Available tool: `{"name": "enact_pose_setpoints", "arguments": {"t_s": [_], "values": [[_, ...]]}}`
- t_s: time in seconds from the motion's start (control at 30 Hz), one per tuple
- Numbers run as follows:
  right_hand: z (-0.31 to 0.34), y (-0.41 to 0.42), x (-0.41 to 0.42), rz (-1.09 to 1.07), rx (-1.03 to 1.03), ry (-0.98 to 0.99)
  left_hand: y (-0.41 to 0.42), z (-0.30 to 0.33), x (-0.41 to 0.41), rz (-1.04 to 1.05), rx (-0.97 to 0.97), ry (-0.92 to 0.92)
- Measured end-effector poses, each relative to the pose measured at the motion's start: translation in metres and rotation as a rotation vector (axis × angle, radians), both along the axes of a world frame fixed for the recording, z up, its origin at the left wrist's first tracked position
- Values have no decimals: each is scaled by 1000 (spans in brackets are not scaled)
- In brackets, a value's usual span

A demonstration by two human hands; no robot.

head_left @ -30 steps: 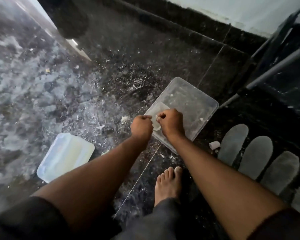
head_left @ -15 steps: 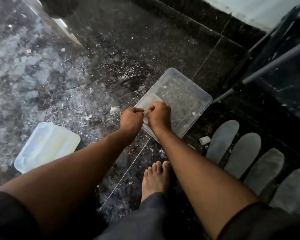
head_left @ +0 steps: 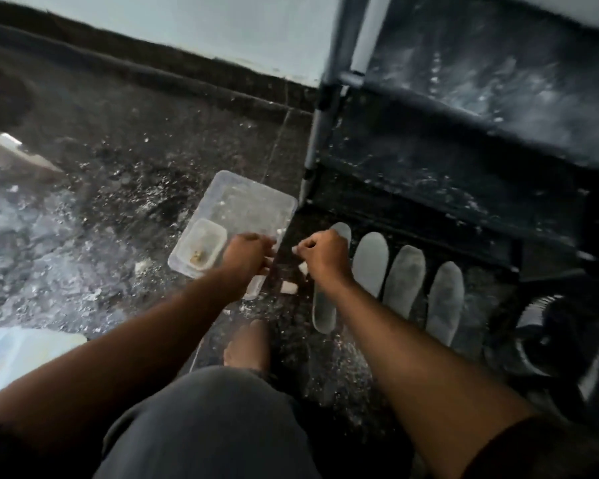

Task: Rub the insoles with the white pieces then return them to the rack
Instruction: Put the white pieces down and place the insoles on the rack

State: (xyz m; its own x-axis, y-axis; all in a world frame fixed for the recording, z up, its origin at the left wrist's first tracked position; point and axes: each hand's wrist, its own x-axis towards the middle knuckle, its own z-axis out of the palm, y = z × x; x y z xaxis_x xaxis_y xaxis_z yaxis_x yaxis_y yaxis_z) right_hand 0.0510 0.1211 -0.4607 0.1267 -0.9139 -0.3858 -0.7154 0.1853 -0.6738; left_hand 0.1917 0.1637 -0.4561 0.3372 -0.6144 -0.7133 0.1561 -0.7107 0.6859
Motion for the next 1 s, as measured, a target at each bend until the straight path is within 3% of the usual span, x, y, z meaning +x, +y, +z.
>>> {"name": "enact_pose_setpoints", "arguments": {"t_s": [0.17,0.27,0.43,0.53,0.67,1.0], "values": [[-19,18,-86,-223,72,73,0,-16,-63,-284,112,54],[-44,23,-119,-320,147,129,3,-48,-82,-328,193,38],[-80,27,-145,-444,188,115,-4,-87,-93,-537,136,-241],[-95,24,-147,-483,203,104,-7,-95,-96,-488,168,-403],[-110,18,-145,-527,238,143,-3,-110,-96,-397,229,-490],[-124,25,-139,-604,220,232,4,-118,-98,-342,259,-517]]}}
